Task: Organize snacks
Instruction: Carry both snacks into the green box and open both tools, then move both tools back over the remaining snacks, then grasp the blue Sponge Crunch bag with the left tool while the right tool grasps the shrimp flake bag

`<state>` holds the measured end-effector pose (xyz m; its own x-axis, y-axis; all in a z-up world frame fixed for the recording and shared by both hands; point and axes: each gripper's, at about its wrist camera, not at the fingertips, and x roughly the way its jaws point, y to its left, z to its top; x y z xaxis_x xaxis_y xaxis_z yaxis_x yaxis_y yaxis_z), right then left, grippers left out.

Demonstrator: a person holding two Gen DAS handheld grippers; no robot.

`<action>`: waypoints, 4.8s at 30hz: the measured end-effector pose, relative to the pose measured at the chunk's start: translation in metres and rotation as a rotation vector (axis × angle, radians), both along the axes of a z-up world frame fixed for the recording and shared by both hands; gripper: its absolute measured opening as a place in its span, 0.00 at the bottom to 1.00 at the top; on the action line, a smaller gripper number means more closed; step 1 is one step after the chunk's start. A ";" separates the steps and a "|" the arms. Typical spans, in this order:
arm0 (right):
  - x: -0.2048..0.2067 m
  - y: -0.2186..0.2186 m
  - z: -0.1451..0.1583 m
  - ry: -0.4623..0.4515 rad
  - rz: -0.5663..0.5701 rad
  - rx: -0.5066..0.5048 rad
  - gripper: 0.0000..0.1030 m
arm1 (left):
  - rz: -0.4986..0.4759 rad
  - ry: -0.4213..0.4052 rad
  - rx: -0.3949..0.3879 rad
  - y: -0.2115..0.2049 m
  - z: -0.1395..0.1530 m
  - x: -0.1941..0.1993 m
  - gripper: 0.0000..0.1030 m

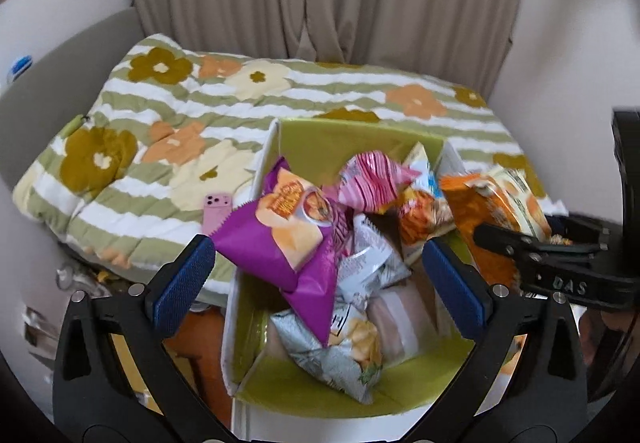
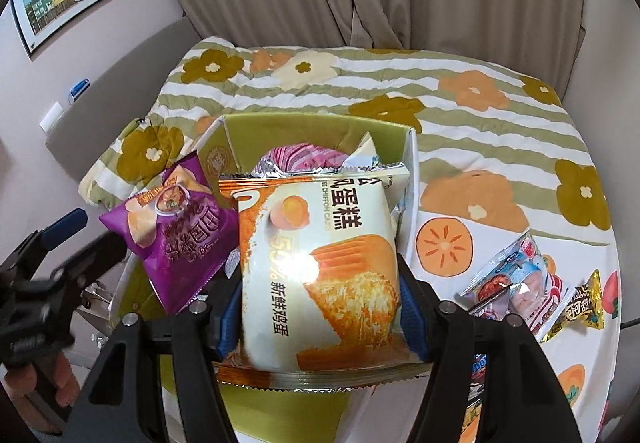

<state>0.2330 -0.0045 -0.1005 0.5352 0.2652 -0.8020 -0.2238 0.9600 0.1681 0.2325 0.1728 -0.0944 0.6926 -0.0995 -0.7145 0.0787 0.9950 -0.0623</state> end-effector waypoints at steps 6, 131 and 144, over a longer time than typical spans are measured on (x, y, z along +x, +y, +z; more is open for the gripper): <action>0.010 0.011 -0.015 0.058 -0.006 0.001 0.59 | -0.050 0.025 0.045 -0.007 -0.013 0.001 1.00; 0.075 -0.212 -0.145 0.193 0.396 -0.070 0.61 | 0.109 0.288 -0.118 -0.279 -0.168 0.021 0.54; 0.051 -0.228 -0.107 0.129 0.301 -0.016 0.48 | 0.074 0.207 -0.108 -0.285 -0.132 0.001 0.54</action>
